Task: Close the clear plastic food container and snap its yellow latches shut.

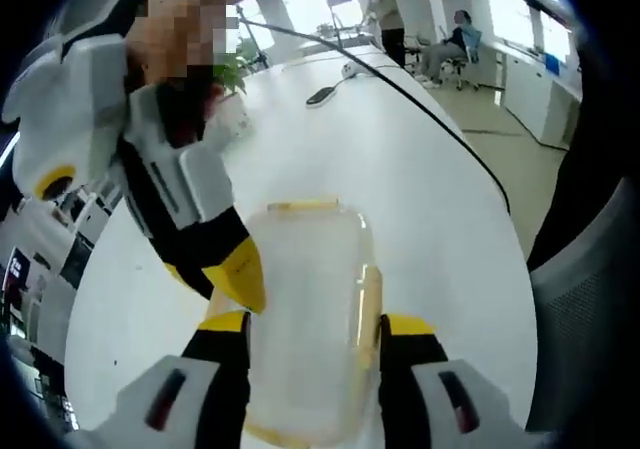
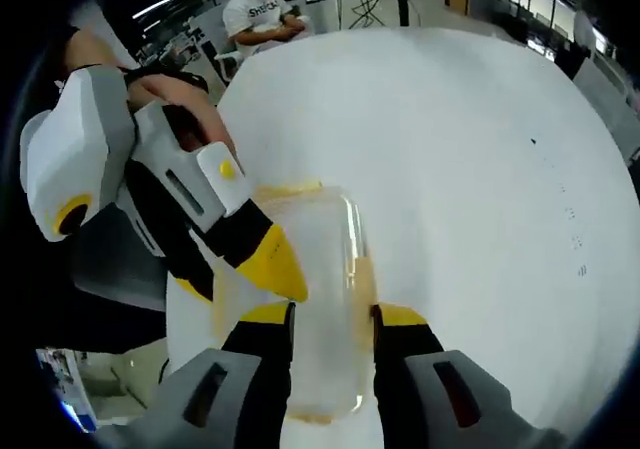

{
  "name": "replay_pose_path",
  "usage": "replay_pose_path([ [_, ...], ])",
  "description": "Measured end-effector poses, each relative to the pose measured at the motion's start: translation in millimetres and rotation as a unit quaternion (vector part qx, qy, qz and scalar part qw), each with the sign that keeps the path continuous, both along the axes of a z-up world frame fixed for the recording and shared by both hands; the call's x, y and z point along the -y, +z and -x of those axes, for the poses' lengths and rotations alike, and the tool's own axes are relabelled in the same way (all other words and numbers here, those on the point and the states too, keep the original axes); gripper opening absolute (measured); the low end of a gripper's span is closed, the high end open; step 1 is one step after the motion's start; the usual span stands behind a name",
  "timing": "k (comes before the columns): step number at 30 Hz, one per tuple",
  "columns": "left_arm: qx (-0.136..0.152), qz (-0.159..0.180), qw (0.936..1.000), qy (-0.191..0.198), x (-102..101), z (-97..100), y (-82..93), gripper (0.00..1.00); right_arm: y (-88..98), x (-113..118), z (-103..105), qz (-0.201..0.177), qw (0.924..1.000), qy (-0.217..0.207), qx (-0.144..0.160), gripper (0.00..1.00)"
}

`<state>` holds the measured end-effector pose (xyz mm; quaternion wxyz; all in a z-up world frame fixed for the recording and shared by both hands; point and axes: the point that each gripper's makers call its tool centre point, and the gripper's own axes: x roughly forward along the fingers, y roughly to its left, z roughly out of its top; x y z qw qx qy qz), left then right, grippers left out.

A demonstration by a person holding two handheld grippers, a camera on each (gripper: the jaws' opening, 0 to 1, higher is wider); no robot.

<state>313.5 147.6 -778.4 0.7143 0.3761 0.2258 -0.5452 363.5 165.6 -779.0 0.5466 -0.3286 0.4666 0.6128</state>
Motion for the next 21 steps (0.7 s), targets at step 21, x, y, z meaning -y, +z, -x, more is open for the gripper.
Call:
replay_pose_path([
  [21, -0.005, 0.005, 1.0, 0.002, 3, -0.5, -3.2, 0.42, -4.4, -4, 15, 0.067, 0.9932, 0.077, -0.057, 0.24],
])
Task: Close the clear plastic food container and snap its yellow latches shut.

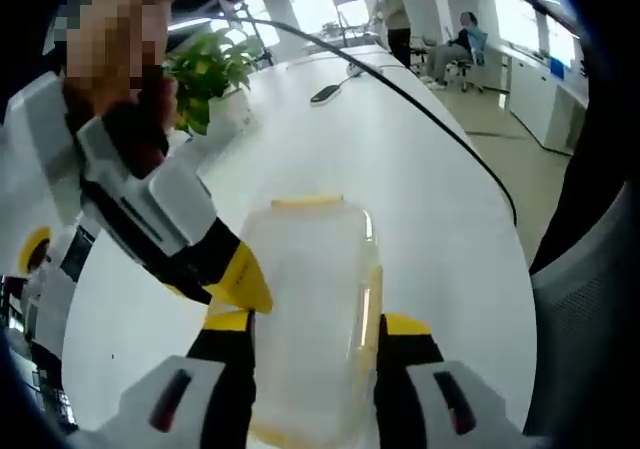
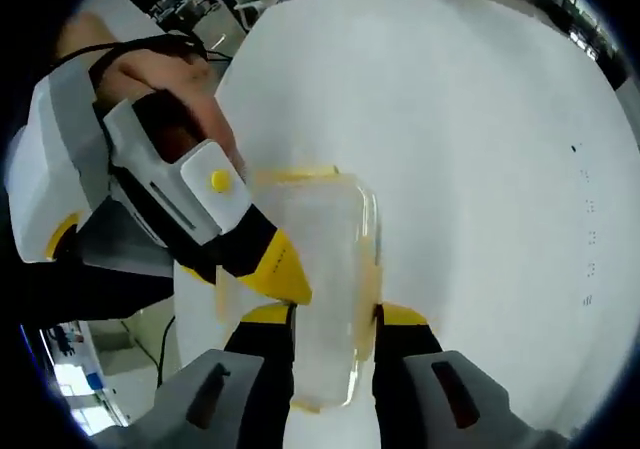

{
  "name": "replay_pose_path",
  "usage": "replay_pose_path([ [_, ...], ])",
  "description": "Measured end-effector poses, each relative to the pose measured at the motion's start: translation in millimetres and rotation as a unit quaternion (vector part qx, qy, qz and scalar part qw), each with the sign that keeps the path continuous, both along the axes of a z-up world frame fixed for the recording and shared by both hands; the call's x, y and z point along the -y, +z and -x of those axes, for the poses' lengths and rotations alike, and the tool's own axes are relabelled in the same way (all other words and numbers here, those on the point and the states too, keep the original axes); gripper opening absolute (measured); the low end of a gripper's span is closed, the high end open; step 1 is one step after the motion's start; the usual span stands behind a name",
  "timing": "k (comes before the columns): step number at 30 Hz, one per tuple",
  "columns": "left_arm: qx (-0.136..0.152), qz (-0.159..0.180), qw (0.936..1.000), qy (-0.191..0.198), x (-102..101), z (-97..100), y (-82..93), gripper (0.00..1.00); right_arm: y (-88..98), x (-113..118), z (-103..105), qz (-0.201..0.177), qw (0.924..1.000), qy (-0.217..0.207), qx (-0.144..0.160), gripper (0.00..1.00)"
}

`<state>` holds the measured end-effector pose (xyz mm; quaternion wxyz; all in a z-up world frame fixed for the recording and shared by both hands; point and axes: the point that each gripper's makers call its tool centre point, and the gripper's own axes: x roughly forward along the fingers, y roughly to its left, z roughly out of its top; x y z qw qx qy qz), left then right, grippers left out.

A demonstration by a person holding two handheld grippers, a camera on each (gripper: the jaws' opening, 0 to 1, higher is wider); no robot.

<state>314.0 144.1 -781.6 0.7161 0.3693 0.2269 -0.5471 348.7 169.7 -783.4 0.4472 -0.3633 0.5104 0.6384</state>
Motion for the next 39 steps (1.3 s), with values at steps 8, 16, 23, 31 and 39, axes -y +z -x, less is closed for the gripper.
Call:
replay_pose_path([
  [8, 0.006, -0.003, 1.0, 0.007, -4, -0.7, 3.1, 0.42, -1.9, 2, -7, 0.014, 0.9996, -0.014, 0.019, 0.27],
  [16, 0.011, -0.007, 0.9999, 0.008, -5, 0.8, 3.3, 0.43, -1.9, 3, -8, 0.059, 0.9977, 0.007, 0.033, 0.29],
  [23, 0.01, -0.013, 0.9998, 0.006, -5, 1.3, 3.3, 0.43, -0.1, 5, -9, 0.046, 0.9979, -0.001, 0.046, 0.29],
  [31, 0.015, -0.019, 0.9997, 0.003, -5, 1.5, 3.9, 0.44, 5.4, 5, -9, -0.016, 0.9948, -0.028, 0.096, 0.29],
  [39, -0.008, -0.012, 0.9998, 0.012, -3, 0.6, 5.9, 0.44, 9.8, 6, -8, -0.059, 0.9849, -0.049, 0.155, 0.28],
])
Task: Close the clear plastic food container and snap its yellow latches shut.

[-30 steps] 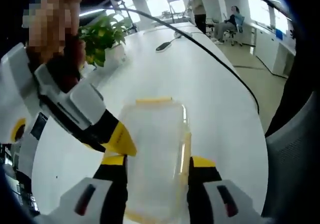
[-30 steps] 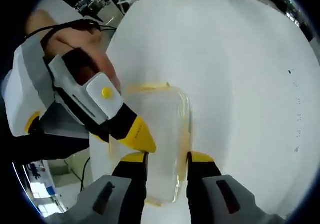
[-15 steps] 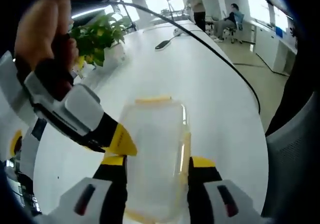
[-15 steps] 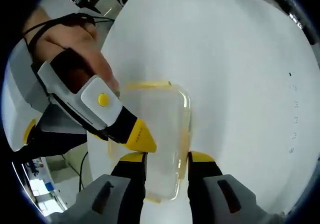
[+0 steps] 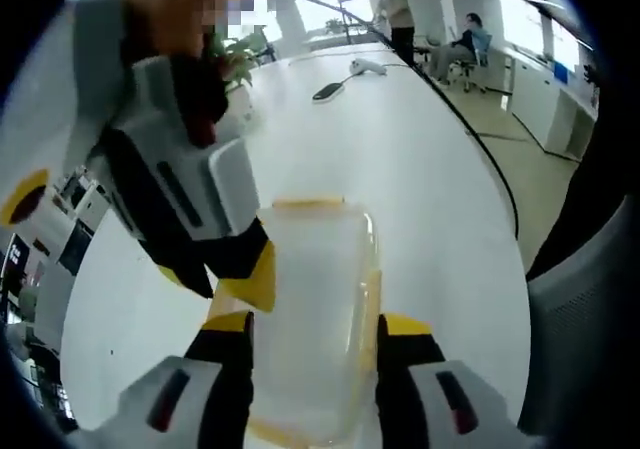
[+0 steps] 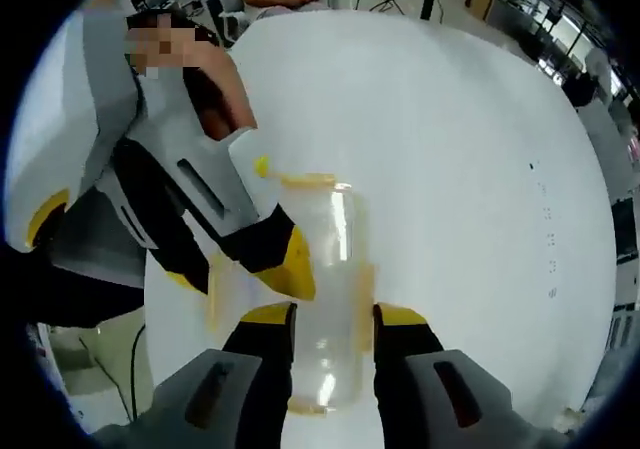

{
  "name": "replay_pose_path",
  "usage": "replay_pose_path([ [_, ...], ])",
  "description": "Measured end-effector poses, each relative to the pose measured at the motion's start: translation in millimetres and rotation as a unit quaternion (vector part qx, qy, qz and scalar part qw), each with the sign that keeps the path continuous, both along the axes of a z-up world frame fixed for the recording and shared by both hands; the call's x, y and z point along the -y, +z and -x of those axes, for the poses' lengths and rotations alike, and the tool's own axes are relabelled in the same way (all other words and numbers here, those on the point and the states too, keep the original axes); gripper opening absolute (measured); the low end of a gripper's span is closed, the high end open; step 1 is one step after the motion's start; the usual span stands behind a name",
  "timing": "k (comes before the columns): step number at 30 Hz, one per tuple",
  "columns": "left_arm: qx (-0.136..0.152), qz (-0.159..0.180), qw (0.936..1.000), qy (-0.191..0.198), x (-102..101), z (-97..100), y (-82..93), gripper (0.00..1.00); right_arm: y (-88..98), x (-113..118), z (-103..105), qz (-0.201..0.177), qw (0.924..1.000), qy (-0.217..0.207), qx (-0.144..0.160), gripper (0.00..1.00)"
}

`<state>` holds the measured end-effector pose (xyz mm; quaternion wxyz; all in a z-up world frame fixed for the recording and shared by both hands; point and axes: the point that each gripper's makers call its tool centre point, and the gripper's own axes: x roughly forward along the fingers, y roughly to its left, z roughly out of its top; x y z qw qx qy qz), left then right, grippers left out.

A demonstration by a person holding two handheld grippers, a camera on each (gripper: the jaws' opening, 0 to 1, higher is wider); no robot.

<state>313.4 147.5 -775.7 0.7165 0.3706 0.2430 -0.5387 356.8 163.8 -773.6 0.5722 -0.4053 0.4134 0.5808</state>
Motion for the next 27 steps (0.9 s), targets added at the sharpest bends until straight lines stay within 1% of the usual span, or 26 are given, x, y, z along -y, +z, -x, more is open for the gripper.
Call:
replay_pose_path([
  [2, -0.004, -0.001, 1.0, -0.001, 0, 0.6, -0.2, 0.45, 0.6, 0, 0, -0.008, 0.9999, -0.011, 0.007, 0.28],
  [5, -0.012, -0.002, 0.9999, -0.002, 0, 2.2, -0.1, 0.47, 1.3, 0, 2, -0.022, 0.9995, -0.016, 0.015, 0.26],
  [6, -0.014, -0.002, 0.9999, -0.002, 1, 2.3, 0.1, 0.48, 1.5, 0, 2, -0.028, 0.9993, -0.02, 0.016, 0.26],
  [7, -0.017, 0.0, 0.9998, 0.001, 1, 2.8, 0.0, 0.48, 2.0, 0, 0, -0.037, 0.9988, -0.022, 0.023, 0.27],
  [8, -0.018, 0.0, 0.9998, 0.002, 2, 3.0, 0.1, 0.49, 3.0, -3, -2, -0.054, 0.9979, -0.02, 0.031, 0.3],
  [9, -0.018, -0.001, 0.9998, 0.002, 1, 3.7, 0.2, 0.5, 3.7, 0, -4, -0.059, 0.9973, -0.023, 0.037, 0.32],
  [10, -0.02, -0.001, 0.9998, 0.002, 2, 4.2, 0.0, 0.51, 4.1, 1, -5, -0.063, 0.997, -0.027, 0.038, 0.37],
  [11, -0.022, 0.0, 0.9998, 0.003, 2, 5.1, -0.3, 0.52, 3.8, 2, -4, -0.065, 0.9968, -0.029, 0.037, 0.43],
  [12, -0.023, 0.0, 0.9997, 0.003, 2, 5.8, -0.6, 0.53, 3.5, 3, -3, -0.067, 0.9966, -0.03, 0.037, 0.46],
  [13, -0.024, 0.0, 0.9997, -0.001, 2, 7.0, -0.8, 0.54, 3.6, 5, -4, -0.07, 0.9962, -0.039, 0.035, 0.48],
  [14, -0.025, -0.001, 0.9997, -0.005, 2, 7.5, -0.8, 0.55, 3.2, 7, -4, -0.068, 0.9958, -0.05, 0.035, 0.54],
  [15, -0.026, 0.0, 0.9996, -0.007, 2, 7.6, -0.4, 0.55, 3.0, 9, -5, -0.067, 0.9958, -0.051, 0.037, 0.59],
  [16, -0.032, 0.003, 0.9995, 0.0, 1, 6.2, 0.0, 0.56, 4.4, 11, -4, -0.075, 0.9953, -0.044, 0.042, 0.63],
  [17, -0.036, 0.004, 0.9993, 0.006, 0, 5.1, -0.1, 0.58, 6.2, 11, -2, -0.082, 0.9949, -0.039, 0.044, 0.66],
  [19, -0.042, 0.007, 0.9991, 0.009, 0, 4.4, 0.3, 0.65, 9.9, 12, 1, -0.092, 0.994, -0.041, 0.042, 0.69],
  [21, -0.039, 0.013, 0.9991, 0.009, 0, 3.8, 3.9, 0.71, 11.7, 14, 6, -0.099, 0.9936, -0.04, 0.036, 0.74],
  [24, -0.038, 0.018, 0.9991, 0.01, -1, 3.1, 7.7, 0.77, 11.8, 16, 11, -0.101, 0.9934, -0.036, 0.04, 0.78],
  [26, -0.034, 0.016, 0.9993, 0.007, -1, 3.0, 8.8, 0.79, 10.3, 19, 14, -0.099, 0.9934, -0.042, 0.039, 0.85],
  [27, -0.033, 0.013, 0.9993, 0.005, -2, 3.1, 8.3, 0.81, 10.0, 20, 15, -0.099, 0.9933, -0.044, 0.04, 0.85],
])
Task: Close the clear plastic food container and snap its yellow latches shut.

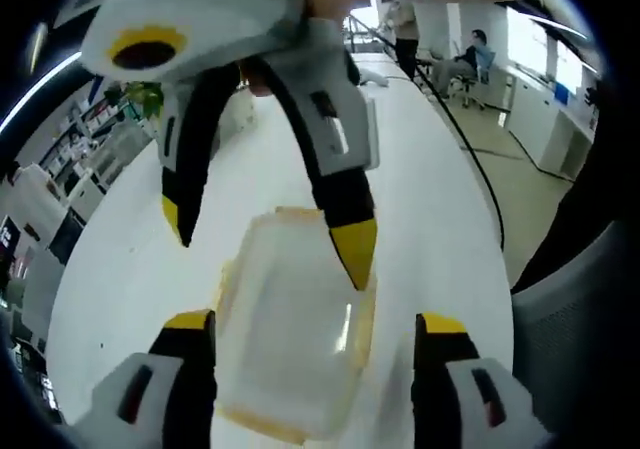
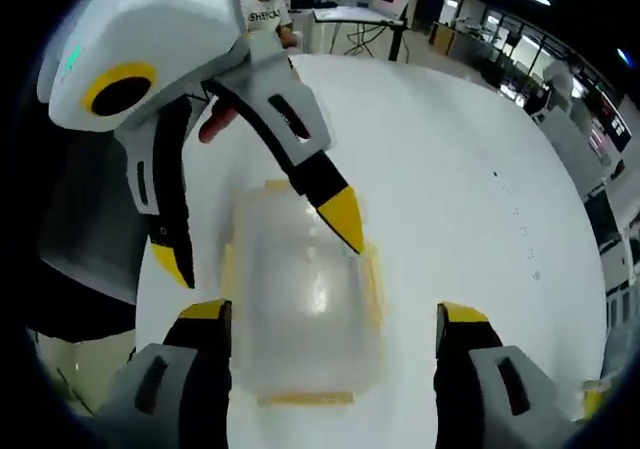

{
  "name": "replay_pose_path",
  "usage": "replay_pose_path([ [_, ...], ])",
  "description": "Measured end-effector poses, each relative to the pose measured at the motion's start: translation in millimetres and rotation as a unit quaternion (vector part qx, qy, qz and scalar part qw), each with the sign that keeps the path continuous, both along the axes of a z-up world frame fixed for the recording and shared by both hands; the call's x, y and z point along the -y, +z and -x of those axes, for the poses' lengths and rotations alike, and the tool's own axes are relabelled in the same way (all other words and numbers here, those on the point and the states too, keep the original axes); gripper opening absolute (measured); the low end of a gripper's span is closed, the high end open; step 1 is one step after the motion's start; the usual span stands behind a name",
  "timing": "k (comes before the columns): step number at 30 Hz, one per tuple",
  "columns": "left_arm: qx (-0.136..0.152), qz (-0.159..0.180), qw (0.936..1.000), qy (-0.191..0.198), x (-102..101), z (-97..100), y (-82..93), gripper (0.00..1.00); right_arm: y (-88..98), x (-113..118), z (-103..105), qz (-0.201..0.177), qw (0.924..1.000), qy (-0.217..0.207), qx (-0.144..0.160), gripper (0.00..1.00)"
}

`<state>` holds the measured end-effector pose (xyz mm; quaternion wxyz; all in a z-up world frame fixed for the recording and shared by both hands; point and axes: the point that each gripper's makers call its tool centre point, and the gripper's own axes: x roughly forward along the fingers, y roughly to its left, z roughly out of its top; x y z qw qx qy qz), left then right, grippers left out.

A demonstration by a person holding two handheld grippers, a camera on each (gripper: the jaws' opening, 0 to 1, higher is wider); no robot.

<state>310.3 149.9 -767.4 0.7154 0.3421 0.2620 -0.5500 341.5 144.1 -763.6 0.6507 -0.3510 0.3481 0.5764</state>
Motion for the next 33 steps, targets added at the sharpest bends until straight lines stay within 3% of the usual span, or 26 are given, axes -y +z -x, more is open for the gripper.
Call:
replay_pose_path([
  [2, -0.008, -0.007, 0.9999, 0.002, -4, 0.2, -4.4, 0.89, -0.9, 3, 5, 0.007, 1.0, 0.003, 0.003, 0.88],
  [4, -0.012, -0.016, 0.9998, 0.004, -8, -1.6, -8.7, 0.93, -2.4, 8, 6, 0.024, 0.9993, 0.011, 0.026, 0.97],
  [7, -0.017, -0.029, 0.9993, 0.015, -17, -7.0, -12.6, 0.98, -7.5, 13, 14, 0.047, 0.998, 0.026, 0.033, 0.99],
  [10, -0.021, -0.029, 0.9992, 0.016, -20, -11.3, -11.7, 0.99, -13.2, 17, 19, 0.062, 0.9969, 0.034, 0.035, 1.0],
  [12, -0.019, -0.032, 0.9992, 0.014, -22, -15.3, -11.5, 0.98, -17.8, 23, 22, 0.081, 0.9946, 0.05, 0.042, 0.94],
  [21, -0.018, -0.082, 0.9964, -0.013, -33, -17.8, -25.0, 0.92, -29.6, 29, 26, 0.101, 0.992, 0.055, 0.052, 0.88],
  [29, -0.028, -0.095, 0.995, -0.016, -34, -21.6, -31.2, 0.86, -33.4, 36, 18, 0.106, 0.9919, 0.048, 0.051, 0.85],
  [33, -0.022, -0.111, 0.9931, -0.027, -35, -20.6, -37.0, 0.83, -41.7, 38, 21, 0.12, 0.9891, 0.066, 0.053, 0.82],
])
